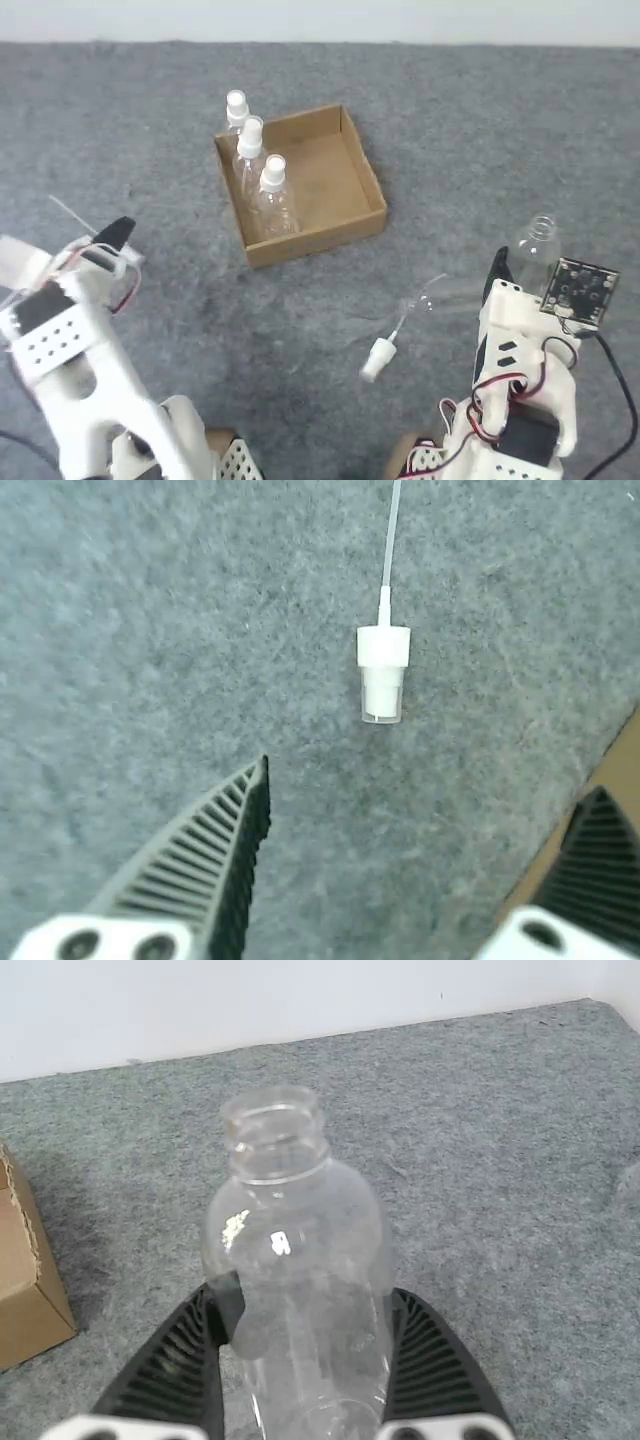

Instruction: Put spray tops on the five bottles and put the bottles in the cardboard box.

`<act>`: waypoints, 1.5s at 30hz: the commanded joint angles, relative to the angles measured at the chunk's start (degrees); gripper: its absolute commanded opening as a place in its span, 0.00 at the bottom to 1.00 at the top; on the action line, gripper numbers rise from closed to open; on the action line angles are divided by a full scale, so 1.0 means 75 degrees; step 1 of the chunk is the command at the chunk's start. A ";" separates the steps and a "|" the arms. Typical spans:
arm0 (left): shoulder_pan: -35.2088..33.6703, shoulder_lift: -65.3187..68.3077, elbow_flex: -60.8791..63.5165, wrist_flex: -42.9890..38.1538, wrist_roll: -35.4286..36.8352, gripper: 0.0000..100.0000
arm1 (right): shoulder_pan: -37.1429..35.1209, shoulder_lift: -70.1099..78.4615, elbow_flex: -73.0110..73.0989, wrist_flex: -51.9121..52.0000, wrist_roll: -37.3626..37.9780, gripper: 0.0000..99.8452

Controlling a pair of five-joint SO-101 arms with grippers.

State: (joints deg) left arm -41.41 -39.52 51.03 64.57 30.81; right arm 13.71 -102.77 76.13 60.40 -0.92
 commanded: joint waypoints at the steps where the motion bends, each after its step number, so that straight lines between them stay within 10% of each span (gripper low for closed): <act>1: -0.0270 -0.0223 -0.1248 0.0680 -0.1313 0.42 | -0.0064 -0.0111 -0.0070 -0.0240 0.0012 0.01; 14: -0.0516 -0.0199 -0.1530 -0.0914 -0.5533 0.25 | -0.0064 -0.0111 -0.0070 -0.0240 0.0012 0.01; 45: 0.0012 1.0280 -1.2384 0.2508 -0.5955 0.22 | -0.0064 -0.0111 -0.0070 -0.0252 0.0012 0.01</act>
State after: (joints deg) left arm -42.02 32.92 -29.76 79.87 -13.85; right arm 13.63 -102.77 76.13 60.40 -0.92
